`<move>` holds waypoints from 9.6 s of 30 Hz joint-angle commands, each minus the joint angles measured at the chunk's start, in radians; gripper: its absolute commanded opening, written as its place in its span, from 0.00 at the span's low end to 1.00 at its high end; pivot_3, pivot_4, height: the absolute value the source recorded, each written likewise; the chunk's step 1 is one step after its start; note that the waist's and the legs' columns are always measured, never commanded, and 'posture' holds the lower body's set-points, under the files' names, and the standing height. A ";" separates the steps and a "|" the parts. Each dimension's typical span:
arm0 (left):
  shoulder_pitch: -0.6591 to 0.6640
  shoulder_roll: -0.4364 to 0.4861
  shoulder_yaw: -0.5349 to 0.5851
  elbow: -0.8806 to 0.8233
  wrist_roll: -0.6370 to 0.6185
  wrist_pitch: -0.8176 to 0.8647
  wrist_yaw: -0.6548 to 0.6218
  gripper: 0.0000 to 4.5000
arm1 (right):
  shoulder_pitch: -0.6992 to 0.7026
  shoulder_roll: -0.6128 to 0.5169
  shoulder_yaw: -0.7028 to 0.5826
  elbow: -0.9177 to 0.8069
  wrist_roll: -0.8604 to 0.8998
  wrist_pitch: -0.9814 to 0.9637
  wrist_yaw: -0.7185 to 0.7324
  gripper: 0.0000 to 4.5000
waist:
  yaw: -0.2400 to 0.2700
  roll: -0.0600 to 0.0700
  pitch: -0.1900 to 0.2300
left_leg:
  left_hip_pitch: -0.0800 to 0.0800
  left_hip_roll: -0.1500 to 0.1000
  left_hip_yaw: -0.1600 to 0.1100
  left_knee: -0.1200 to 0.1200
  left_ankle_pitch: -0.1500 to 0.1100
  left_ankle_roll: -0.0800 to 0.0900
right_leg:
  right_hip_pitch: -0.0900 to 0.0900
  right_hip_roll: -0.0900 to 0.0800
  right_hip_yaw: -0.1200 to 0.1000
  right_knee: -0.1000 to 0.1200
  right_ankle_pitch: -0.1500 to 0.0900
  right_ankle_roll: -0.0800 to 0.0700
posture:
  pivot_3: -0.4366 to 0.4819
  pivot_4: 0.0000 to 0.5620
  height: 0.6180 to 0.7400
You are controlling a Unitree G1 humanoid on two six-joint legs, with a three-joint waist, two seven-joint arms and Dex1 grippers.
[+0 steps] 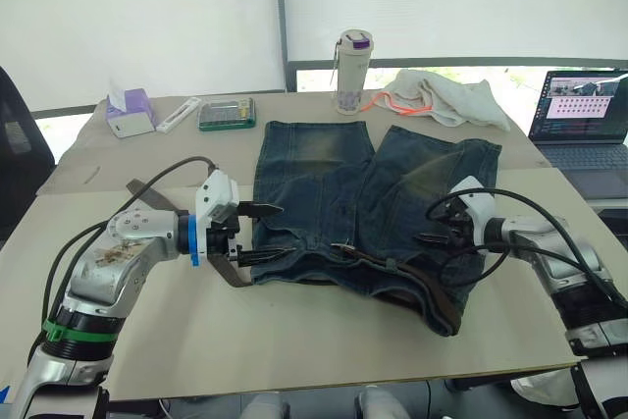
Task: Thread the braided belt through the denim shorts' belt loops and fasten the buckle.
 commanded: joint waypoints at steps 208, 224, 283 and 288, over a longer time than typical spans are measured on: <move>0.013 -0.163 -0.133 0.264 1.259 -1.113 1.240 0.00 | -0.099 0.680 -0.521 -0.551 1.220 0.624 -0.967 1.00 | 0.002 -0.002 0.004 | -0.001 0.016 0.008 -0.005 0.003 -0.006 | -0.004 0.015 0.004 -0.007 0.012 -0.008 | 0.48 0.27 1.00; 0.015 -0.153 -0.145 0.307 1.222 -1.168 1.209 0.00 | -0.076 0.662 -0.475 -0.534 1.258 0.563 -1.010 0.01 | 0.001 -0.001 0.004 | -0.001 0.016 0.008 -0.005 0.003 -0.005 | -0.004 0.015 0.004 -0.007 0.012 -0.008 | 0.48 0.27 1.00; 0.188 -0.460 0.169 -0.162 -1.203 0.166 1.175 0.73 | 0.058 0.821 -0.323 -0.645 0.819 0.265 -0.701 0.00 | -0.017 0.000 0.005 | 0.001 0.016 -0.003 -0.008 0.004 -0.007 | -0.002 0.016 0.002 -0.010 0.011 -0.011 | 0.48 0.27 1.00; 0.190 -0.374 0.162 -0.115 -1.186 0.249 1.118 0.73 | 0.069 0.777 -0.308 -0.657 0.896 0.350 -0.653 0.00 | -0.020 0.000 0.005 | 0.001 0.015 -0.002 -0.008 0.004 -0.007 | -0.003 0.016 0.001 -0.010 0.011 -0.011 | 0.48 0.27 1.00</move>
